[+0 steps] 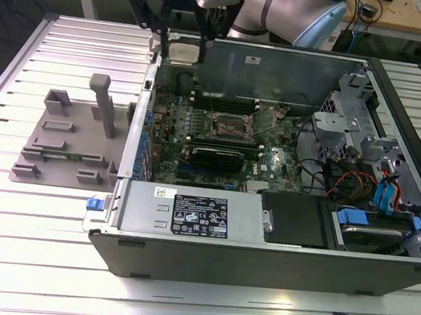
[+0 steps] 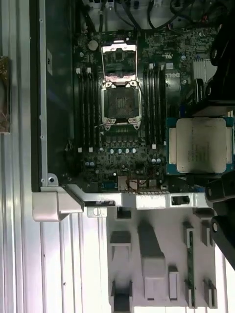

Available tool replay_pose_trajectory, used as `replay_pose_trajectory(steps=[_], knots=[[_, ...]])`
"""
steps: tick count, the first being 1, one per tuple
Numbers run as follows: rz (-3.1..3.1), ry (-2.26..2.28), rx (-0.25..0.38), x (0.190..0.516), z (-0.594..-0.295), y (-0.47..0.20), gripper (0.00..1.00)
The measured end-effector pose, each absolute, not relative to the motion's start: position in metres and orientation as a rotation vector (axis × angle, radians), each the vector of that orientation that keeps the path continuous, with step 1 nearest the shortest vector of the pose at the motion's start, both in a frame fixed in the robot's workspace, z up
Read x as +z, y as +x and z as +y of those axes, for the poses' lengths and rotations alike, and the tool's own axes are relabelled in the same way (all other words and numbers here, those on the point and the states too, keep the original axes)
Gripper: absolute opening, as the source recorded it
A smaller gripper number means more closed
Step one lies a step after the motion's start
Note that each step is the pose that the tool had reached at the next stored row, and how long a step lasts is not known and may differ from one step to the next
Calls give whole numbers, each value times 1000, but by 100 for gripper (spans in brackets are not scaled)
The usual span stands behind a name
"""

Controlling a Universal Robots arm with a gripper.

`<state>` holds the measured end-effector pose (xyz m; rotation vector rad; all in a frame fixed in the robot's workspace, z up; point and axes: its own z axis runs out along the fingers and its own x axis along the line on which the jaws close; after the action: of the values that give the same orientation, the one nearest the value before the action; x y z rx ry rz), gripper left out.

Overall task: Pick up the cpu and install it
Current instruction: 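Pick up the cpu and move it towards the insertion slot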

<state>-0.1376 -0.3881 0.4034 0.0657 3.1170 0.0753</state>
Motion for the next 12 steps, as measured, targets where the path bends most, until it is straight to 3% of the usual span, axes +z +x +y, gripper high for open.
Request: replay_pose_trajectory(steps=[12], knots=[[3119, 66, 75, 397, -388, -96, 55]])
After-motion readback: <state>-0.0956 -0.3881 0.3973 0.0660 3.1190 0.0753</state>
